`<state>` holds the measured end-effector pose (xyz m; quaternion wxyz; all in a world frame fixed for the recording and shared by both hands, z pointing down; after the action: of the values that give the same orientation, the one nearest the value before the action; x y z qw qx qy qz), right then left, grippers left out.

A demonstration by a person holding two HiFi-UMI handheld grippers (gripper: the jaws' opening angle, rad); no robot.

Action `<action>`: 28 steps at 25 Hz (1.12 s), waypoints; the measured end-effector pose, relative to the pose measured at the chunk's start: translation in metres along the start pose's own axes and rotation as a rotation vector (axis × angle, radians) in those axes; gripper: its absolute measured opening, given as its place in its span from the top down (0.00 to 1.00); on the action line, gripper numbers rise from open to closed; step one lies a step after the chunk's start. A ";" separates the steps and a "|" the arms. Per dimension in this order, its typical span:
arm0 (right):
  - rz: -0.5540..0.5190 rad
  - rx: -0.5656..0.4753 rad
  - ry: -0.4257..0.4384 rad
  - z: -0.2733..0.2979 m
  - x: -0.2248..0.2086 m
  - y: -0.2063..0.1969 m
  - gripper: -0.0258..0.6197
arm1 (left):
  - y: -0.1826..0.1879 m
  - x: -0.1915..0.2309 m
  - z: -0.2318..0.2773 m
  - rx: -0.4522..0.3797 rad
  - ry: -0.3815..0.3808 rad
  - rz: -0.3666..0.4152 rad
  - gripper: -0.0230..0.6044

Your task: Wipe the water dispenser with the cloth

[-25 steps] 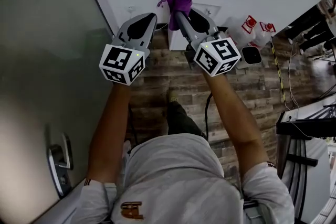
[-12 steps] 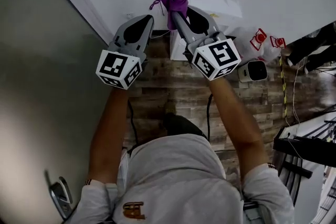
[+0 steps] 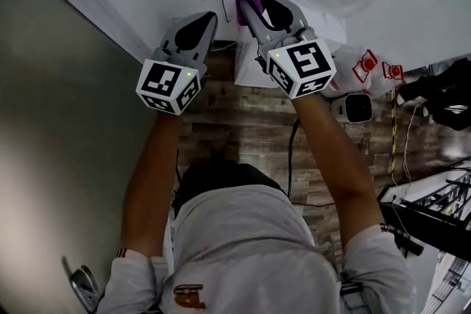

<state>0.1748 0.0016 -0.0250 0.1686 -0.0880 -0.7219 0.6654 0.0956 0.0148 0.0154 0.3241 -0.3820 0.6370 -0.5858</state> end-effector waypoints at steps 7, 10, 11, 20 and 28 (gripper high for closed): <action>-0.142 0.072 -0.037 0.058 -0.013 -0.009 0.82 | -0.027 0.041 0.025 -0.008 -0.016 -0.057 0.97; -0.260 0.124 -0.030 0.089 -0.009 -0.017 0.82 | -0.048 0.062 0.033 0.000 -0.029 -0.093 0.97; -0.300 0.145 -0.021 0.100 -0.006 -0.021 0.82 | -0.054 0.069 0.034 0.003 -0.032 -0.105 0.97; -0.677 0.344 0.066 0.184 0.005 -0.066 0.82 | -0.096 0.136 0.047 0.017 -0.056 -0.174 0.97; -0.960 0.672 0.271 0.217 0.004 -0.118 0.82 | -0.121 0.156 0.057 0.030 -0.051 -0.230 0.97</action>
<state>0.1048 -0.2106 0.0797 0.5592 0.2218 -0.4033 0.6895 0.0801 -0.1513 0.1355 0.2768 -0.4625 0.5717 -0.6186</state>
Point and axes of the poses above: the fingertips, and each gripper's own axes: z forward along the fingers, x to its left, y out of its top, the point moved 2 cm from there along -z, backward along the fingers, and after that the axes turned 14 degrees about -y, right-handed, at the moved point
